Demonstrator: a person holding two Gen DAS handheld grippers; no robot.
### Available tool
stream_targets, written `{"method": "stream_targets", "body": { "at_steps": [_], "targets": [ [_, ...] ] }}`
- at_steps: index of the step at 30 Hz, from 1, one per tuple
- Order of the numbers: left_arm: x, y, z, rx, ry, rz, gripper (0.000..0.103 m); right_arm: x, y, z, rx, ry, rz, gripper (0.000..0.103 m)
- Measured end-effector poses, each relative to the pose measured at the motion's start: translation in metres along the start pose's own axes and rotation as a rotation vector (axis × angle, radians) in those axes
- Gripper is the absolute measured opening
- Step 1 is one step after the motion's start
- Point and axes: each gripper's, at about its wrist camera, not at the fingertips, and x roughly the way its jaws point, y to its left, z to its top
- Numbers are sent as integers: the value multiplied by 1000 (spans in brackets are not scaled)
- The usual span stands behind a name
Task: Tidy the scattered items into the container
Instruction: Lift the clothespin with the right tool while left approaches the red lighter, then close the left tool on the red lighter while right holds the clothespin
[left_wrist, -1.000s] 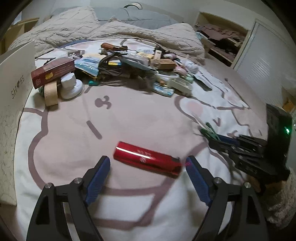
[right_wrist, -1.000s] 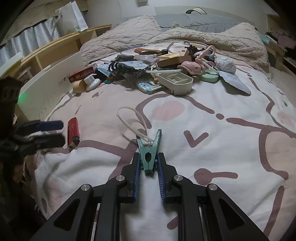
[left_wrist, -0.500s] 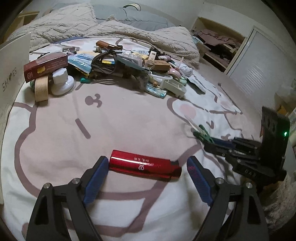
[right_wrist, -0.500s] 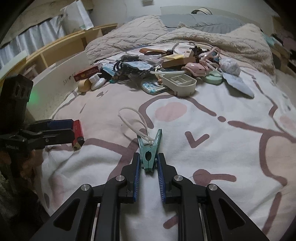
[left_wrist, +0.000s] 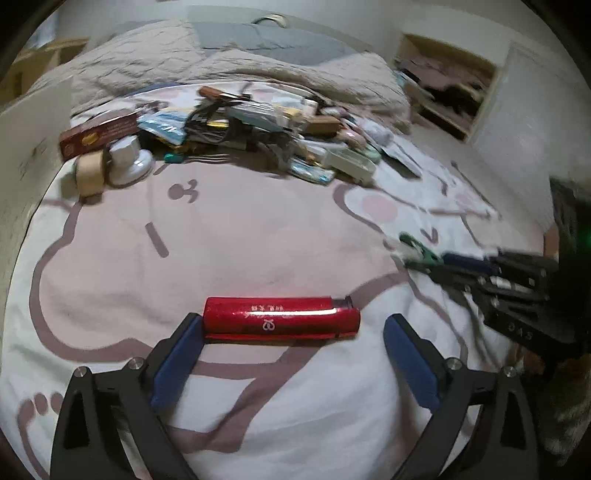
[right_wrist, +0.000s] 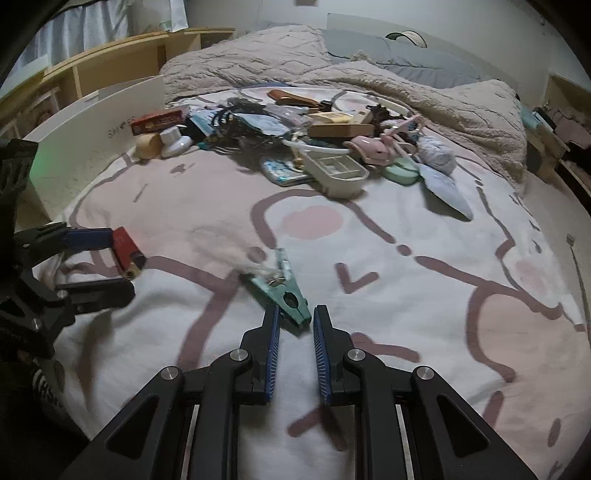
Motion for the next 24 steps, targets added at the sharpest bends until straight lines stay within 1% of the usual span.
{"method": "stream_targets", "body": {
  "at_steps": [2, 5, 9, 11, 12, 13, 14, 15, 17, 19, 24],
  "targets": [
    [0, 0, 0, -19, -12, 12, 98, 0, -8, 0, 25, 4, 8, 18],
    [1, -3, -1, -16, -23, 34, 98, -1, -16, 2, 51, 0, -2, 18],
    [3, -8, -2, 11, -31, 79, 98, 0, -21, 6, 48, -7, -64, 18],
    [4, -7, -2, 14, -37, 104, 98, -1, -23, 6, 52, -13, -64, 20],
    [5, -7, -2, 12, -40, 113, 98, -2, -24, 5, 52, -15, -55, 36],
    [5, -7, -1, 11, -41, 117, 98, -2, -22, 4, 48, -16, -51, 66],
    [6, -6, -1, 12, -41, 120, 98, -3, -20, 2, 38, -18, -51, 79],
    [6, -6, -1, 14, -41, 121, 98, -5, -16, 0, 15, -26, -51, 86],
    [6, -6, -2, 17, -43, 124, 98, -5, -8, -3, -37, -30, -58, 86],
    [6, -7, -2, 18, -45, 126, 98, -2, -4, -4, -54, -27, -71, 86],
    [6, -7, -3, 16, -46, 125, 98, 1, -3, 2, -39, -28, -55, 85]
  ]
}}
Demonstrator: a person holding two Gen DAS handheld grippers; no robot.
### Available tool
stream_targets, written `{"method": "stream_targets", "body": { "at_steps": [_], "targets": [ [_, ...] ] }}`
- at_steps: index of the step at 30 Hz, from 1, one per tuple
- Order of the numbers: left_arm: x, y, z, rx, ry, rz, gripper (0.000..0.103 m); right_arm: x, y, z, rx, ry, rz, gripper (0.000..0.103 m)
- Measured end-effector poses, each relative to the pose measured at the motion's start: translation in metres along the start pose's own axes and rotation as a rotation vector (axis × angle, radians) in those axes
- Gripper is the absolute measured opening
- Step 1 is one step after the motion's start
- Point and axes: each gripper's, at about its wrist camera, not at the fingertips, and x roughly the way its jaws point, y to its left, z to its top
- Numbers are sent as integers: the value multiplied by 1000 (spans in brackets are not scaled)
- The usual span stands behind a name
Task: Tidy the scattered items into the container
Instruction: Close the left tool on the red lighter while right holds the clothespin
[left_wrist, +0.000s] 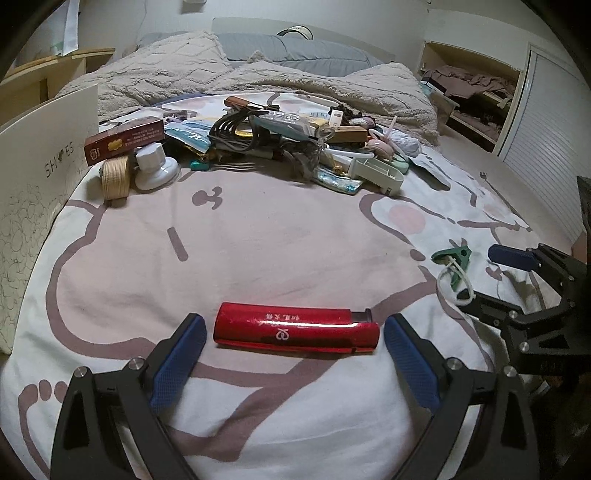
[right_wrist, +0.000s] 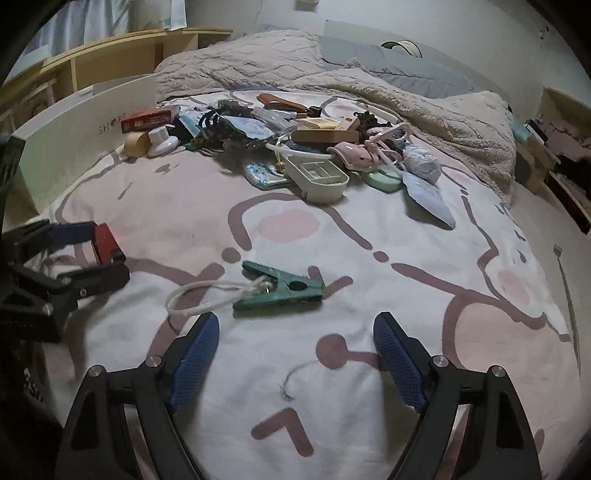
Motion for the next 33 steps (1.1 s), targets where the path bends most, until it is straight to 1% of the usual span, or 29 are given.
{"method": "stream_targets", "body": {
  "at_steps": [8, 13, 17, 19, 21, 25, 28, 33],
  "targets": [
    [1, 0, 1, -12, -8, 2, 98, 5, 11, 7, -14, -8, 18, 85],
    [2, 1, 1, -18, -14, 3, 98, 10, 11, 10, 4, -12, 22, 85],
    [3, 1, 1, -12, -17, 2, 98, 14, 10, 11, -3, -11, 26, 78],
    [3, 1, 1, -9, -17, 3, 98, 16, 8, 11, 1, -12, 38, 67],
    [3, 1, 2, -10, -15, 1, 98, 17, 8, 11, 12, -7, 63, 62],
    [3, 1, 1, -8, -13, 4, 98, 17, 8, 8, 16, -12, 73, 60],
    [3, 1, 1, -11, -16, 20, 94, 17, 7, 7, 30, -16, 79, 57],
    [1, 1, -1, -4, -20, 27, 88, 18, 7, 4, 39, -34, 71, 56]
  ]
}}
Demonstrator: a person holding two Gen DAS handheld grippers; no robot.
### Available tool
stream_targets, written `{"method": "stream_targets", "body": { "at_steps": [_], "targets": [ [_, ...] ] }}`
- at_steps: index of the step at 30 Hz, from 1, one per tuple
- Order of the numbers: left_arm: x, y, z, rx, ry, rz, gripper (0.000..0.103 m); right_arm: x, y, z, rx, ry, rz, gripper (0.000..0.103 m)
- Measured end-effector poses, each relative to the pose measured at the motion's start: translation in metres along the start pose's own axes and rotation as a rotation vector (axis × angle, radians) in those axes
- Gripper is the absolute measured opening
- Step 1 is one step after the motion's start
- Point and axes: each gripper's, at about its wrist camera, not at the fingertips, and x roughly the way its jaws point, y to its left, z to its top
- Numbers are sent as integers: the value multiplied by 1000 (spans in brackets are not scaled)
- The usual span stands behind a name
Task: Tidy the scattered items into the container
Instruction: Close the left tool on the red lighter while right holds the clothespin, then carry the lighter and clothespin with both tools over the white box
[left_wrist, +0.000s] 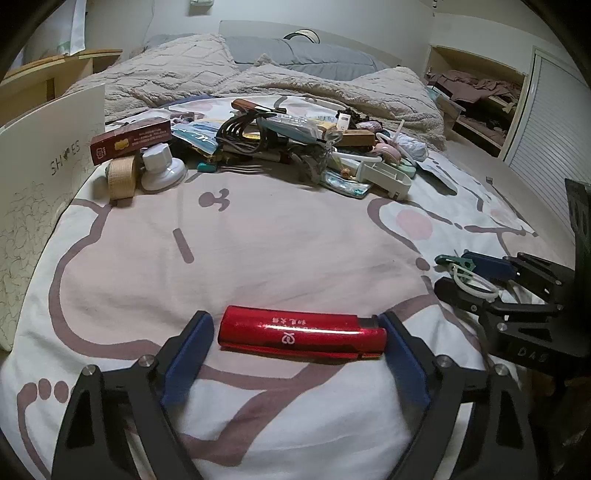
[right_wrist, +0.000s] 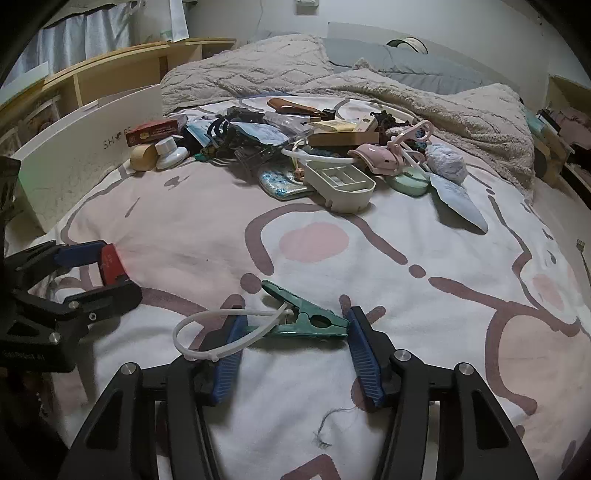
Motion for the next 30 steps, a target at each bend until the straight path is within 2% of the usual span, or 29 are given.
{"method": "stream_targets", "body": {
  "at_steps": [3, 6, 21, 30],
  "targets": [
    [-1, -4, -2, 34, -3, 9, 83, 0, 1, 0, 1, -4, -2, 55],
    [-2, -6, -2, 48, 1, 8, 83, 0, -1, -1, 13, -7, 4, 55],
    [-8, -4, 5, 15, 14, -24, 83, -7, 0, 5, 77, -5, -7, 55],
    [-27, -4, 15, 15, -15, -45, 83, -26, 4, 12, 77, -42, -9, 55]
  ]
}}
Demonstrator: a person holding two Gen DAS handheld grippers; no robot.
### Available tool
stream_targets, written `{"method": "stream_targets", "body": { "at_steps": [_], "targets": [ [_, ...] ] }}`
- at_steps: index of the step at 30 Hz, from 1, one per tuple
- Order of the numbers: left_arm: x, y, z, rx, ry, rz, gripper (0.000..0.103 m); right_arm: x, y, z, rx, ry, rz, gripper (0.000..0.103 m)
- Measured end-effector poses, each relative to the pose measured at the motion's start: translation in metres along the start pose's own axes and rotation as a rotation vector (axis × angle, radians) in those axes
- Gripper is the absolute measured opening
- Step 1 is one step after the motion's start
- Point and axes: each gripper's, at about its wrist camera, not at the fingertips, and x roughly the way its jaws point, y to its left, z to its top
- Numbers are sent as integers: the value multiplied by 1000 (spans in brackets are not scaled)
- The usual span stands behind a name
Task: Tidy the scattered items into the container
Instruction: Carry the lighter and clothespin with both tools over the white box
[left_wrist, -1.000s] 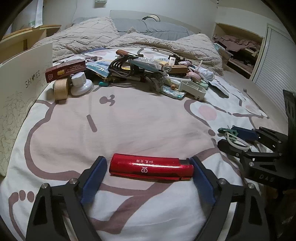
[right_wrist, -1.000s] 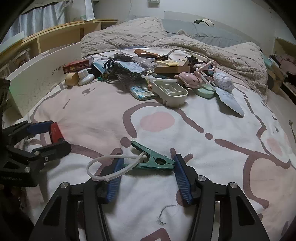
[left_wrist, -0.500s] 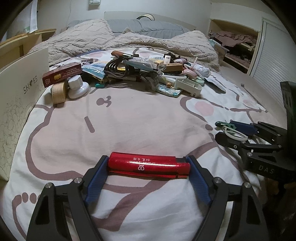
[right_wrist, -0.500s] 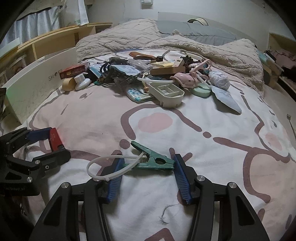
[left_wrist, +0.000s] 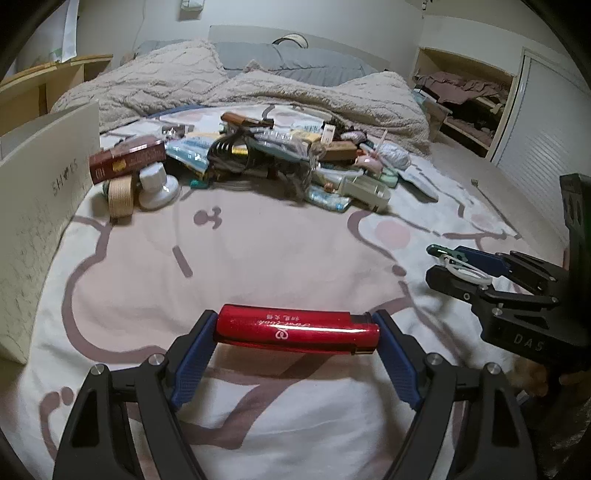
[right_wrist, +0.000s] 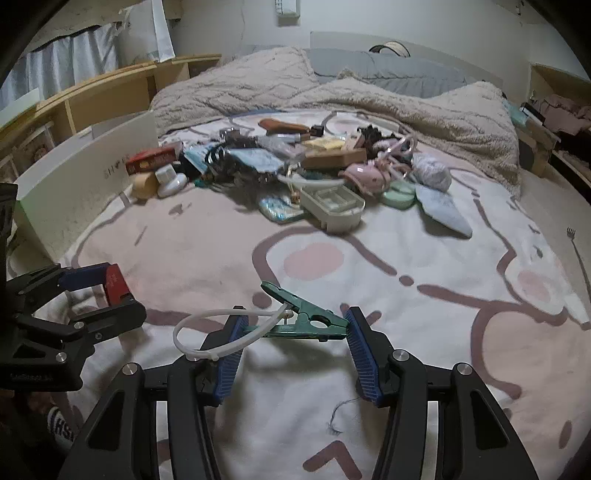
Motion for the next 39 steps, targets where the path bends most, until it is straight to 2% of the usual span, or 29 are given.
{"method": "stream_targets", "body": {
  "at_steps": [7, 13, 20, 28, 39],
  "targets": [
    [-17, 3, 15, 4, -34, 0, 83, -14, 6, 16, 3, -52, 5, 55],
    [-33, 15, 42, 13, -71, 2, 83, -21, 18, 38, -6, -96, 27, 55],
    [-59, 43, 78, 28, -149, 50, 83, -27, 38, 73, -20, -145, 66, 55],
    [-89, 91, 112, -5, -223, 127, 83, -29, 69, 114, -66, -217, 81, 55],
    [-128, 156, 137, -20, -294, 239, 83, -16, 116, 159, -103, -225, 145, 55]
  ]
}}
